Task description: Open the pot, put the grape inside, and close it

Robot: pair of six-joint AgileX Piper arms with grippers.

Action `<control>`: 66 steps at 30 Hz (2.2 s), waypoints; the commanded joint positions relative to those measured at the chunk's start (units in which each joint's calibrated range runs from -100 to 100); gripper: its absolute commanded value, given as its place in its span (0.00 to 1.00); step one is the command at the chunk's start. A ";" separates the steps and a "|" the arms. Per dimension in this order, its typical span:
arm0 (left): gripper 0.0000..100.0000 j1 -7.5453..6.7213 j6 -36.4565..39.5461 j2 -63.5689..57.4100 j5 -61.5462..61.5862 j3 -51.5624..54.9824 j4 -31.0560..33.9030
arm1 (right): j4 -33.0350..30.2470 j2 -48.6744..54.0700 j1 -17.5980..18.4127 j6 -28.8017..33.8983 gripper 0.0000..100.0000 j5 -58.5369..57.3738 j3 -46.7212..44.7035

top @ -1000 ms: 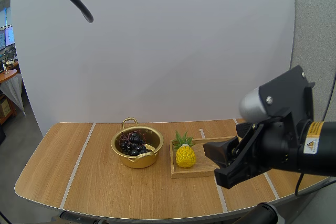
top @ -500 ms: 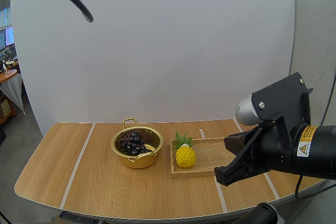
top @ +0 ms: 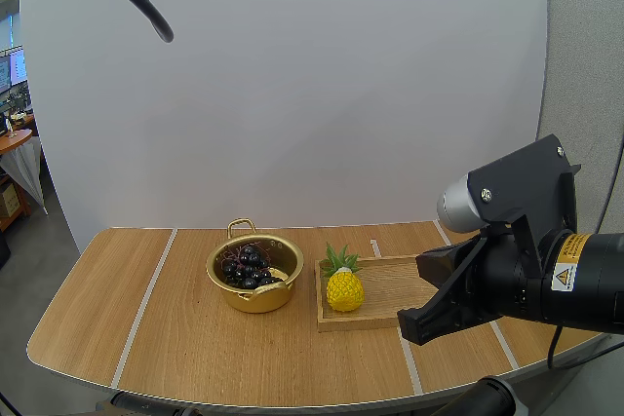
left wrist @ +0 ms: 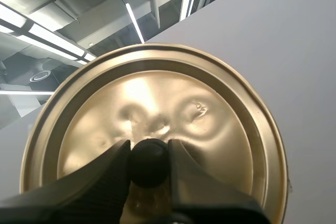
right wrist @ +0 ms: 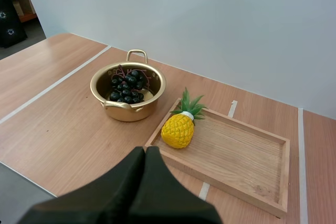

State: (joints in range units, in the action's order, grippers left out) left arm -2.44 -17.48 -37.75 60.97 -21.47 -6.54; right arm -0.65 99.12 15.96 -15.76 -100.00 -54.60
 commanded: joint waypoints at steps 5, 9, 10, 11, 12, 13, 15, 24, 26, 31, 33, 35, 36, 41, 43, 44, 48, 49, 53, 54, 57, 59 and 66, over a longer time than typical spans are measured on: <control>0.00 -0.19 0.26 -0.26 -1.90 -0.30 -0.10 | -0.08 0.47 -0.24 -0.02 0.00 0.00 -0.10; 0.00 -0.19 0.26 -1.58 7.95 -0.30 0.03 | -0.08 0.47 -0.24 -0.02 0.00 0.00 -0.10; 0.00 -0.19 0.26 -1.87 10.75 -0.30 0.03 | -0.08 0.47 -0.24 -0.02 0.00 0.00 -0.10; 0.00 -0.19 0.26 -2.23 16.68 -0.30 0.03 | -0.08 0.47 -0.24 -0.02 0.00 0.00 -0.10; 0.00 -0.19 0.26 -2.48 22.35 -0.30 0.03 | -0.08 0.47 -0.24 -0.02 0.00 0.00 -0.10; 0.00 -0.19 0.26 -2.63 26.73 -0.30 0.03 | -0.08 0.47 -0.24 -0.02 0.00 0.00 -0.10; 0.00 -0.19 0.26 -2.78 36.41 -0.30 0.03 | -0.08 0.47 -0.24 -0.02 0.00 0.00 -0.10; 0.00 -0.19 0.26 -2.95 39.03 1.98 0.03 | -0.08 0.47 -0.24 -0.02 0.00 0.00 -0.10; 0.00 -0.19 0.26 -2.95 39.03 4.16 0.03 | -0.08 0.47 -0.24 -0.02 0.00 0.00 -0.10; 0.00 -0.19 -0.99 -2.36 39.03 13.43 0.03 | -0.08 0.47 -0.24 -0.02 0.00 0.00 -0.10; 0.00 -0.19 -1.94 -1.54 39.03 18.16 0.03 | -0.08 0.47 -0.24 -0.02 0.00 0.00 -0.10; 0.00 -0.19 -2.59 -0.67 39.03 21.81 -0.09 | -0.08 0.47 -0.24 -0.02 0.00 0.00 -0.10; 0.00 -0.19 -2.71 -0.01 39.03 23.68 -0.09 | -0.08 0.47 -0.24 -0.02 0.00 0.00 -0.10; 0.00 -0.19 -5.52 3.73 39.03 31.96 -2.74 | -0.08 0.47 -0.24 -0.02 0.00 0.00 -0.10; 0.00 -0.19 -6.77 5.31 39.03 34.94 -4.53 | -0.08 0.47 -0.24 -0.02 0.00 0.00 -0.10; 0.00 -0.19 -7.50 5.98 39.03 36.00 -5.42 | -0.08 0.47 -0.24 -0.02 0.00 0.00 -0.10; 0.00 -0.19 -9.31 9.63 39.03 39.67 -7.46 | -0.08 0.47 -0.24 -0.02 0.00 0.00 -0.10; 0.00 -0.19 -9.51 10.61 39.03 40.33 -7.55 | -0.08 0.47 -0.24 -0.02 0.00 0.00 -0.10; 0.00 -0.19 -10.33 14.16 35.68 42.57 -7.55 | -0.08 0.47 -0.24 -0.02 0.00 0.00 -0.10; 0.00 -0.19 -10.45 15.13 34.20 43.09 -7.55 | -0.08 0.47 -0.24 -0.02 0.00 0.00 -0.10; 0.00 -0.19 -11.21 18.06 29.56 44.30 -7.55 | -0.08 0.47 -0.24 -0.02 0.00 0.00 -0.10; 0.00 -0.19 -11.38 19.97 26.33 45.02 -7.55 | -0.08 0.47 -0.24 -0.02 0.00 0.00 -0.10; 0.00 -0.19 -12.36 26.68 20.28 45.15 -8.39 | -0.08 0.47 -0.24 -0.02 0.00 0.00 -0.10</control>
State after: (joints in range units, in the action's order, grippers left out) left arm -2.44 -28.86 -12.91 84.34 23.57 -13.24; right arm -0.65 99.12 15.96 -15.76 -100.00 -54.60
